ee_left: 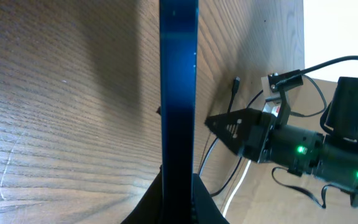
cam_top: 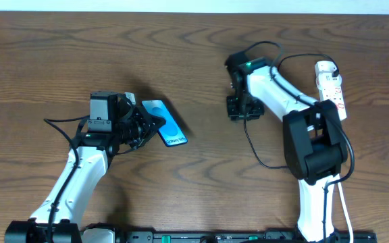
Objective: Plug charger to phone and switch on socket
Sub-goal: 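Lower the right gripper onto the black cable near the power strip, then grasp the black cable just behind its USB-C plug with the right gripper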
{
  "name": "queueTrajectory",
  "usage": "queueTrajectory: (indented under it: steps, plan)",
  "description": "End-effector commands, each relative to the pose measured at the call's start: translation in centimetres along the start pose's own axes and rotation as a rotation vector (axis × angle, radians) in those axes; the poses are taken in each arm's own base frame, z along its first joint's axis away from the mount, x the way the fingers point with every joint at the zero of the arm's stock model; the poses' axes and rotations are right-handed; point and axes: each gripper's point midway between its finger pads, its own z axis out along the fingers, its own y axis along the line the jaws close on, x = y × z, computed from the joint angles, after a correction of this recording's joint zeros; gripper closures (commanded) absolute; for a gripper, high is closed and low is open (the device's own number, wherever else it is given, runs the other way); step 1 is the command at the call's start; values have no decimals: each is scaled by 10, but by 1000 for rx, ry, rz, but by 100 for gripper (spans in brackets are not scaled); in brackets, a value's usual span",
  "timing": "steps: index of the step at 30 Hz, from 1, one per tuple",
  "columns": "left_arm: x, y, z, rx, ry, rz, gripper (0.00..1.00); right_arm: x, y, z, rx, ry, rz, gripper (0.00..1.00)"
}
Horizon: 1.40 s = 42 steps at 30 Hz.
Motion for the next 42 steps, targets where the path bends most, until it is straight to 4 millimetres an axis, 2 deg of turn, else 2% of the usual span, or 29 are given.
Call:
queueTrajectory:
  steps: [1,4,8,12,15,22,26,29,33,36,39,42]
  plan:
    - [-3,-10,-3,22,-5,36,93,26,-13,56,121,101,-63,41]
    - [-2,-9,-3,19,-3,33,93,12,-7,57,126,30,-74,1]
    - [-1,-7,-3,11,3,25,92,-7,-9,56,160,-56,-46,1]
    - [0,-6,-3,9,5,22,93,-10,-12,56,171,-73,15,1]
    - [0,-6,-3,9,5,23,93,-4,-13,57,178,-55,58,13]
    - [0,-6,-3,9,5,23,93,19,-21,68,209,5,60,19]
    - [-1,-6,-3,9,5,23,93,21,-29,76,244,-12,60,32]
    - [-1,-6,-3,9,5,23,92,18,-33,77,263,-33,63,48]
    - [-1,-6,-3,9,5,23,92,10,-31,77,260,-67,67,73]
    - [0,-6,-3,9,5,20,93,10,-31,77,259,-66,66,99]
    - [-1,-7,-3,10,4,-11,93,13,-24,78,216,-47,67,99]
    - [-1,-8,-3,16,5,-41,93,15,-2,74,82,-16,62,99]
